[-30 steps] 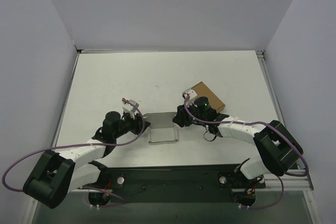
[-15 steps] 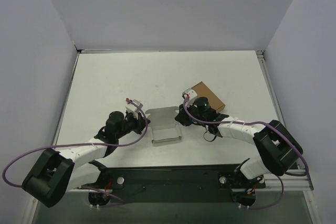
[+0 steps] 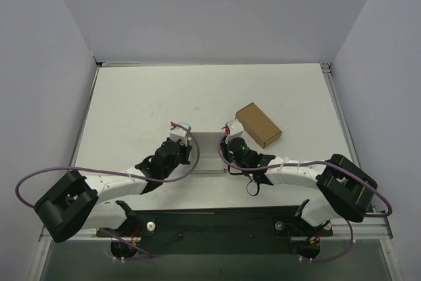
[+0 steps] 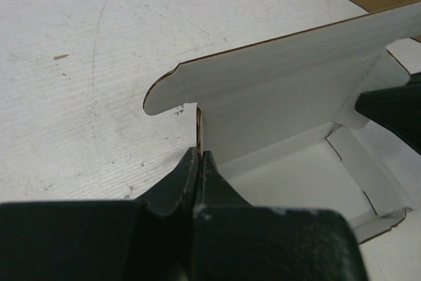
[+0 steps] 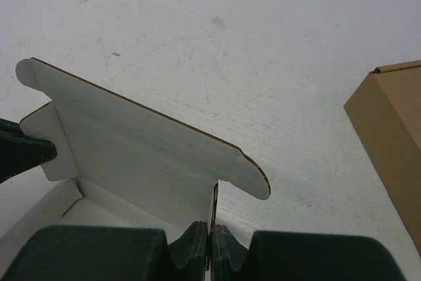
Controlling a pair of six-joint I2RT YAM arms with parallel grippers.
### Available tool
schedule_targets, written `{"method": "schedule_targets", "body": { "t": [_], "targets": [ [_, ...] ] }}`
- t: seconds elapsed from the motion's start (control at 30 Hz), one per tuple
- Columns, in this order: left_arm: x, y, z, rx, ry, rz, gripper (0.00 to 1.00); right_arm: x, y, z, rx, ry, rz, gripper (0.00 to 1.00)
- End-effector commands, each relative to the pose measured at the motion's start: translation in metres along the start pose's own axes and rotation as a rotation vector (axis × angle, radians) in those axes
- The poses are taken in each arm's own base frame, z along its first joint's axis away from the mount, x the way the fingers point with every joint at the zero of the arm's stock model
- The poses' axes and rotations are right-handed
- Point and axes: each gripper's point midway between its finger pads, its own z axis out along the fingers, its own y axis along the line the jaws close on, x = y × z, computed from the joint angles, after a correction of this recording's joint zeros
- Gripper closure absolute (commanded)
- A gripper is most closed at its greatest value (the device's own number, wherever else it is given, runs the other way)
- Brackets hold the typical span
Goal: Fold the paper box
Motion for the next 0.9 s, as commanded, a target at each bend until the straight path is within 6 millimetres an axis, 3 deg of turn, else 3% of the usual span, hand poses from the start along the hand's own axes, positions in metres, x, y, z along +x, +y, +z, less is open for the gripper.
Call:
{"method": "schedule_targets", "body": {
  "t": [0.0,0.23,0.5,0.87],
  "targets": [
    [-0.025,-0.034,0.009,0.004,-0.08,-0.122,1.0,-0.047,0.026,-0.014,0.022,-0.216,0.109,1.0],
    [-0.031,-0.064,0.009,0.018,-0.151,-0.189,1.0,-0.047,0.032,-0.02,0.078,-0.291,0.197,1.0],
    [-0.027,-0.067,0.01,0.027,-0.18,-0.258,1.0,-0.052,0.034,-0.025,0.061,-0.359,0.226,1.0],
    [-0.021,-0.074,0.015,0.047,-0.194,-0.26,1.0,-0.053,0.062,-0.036,-0.054,-0.347,0.237,1.0]
  ]
}}
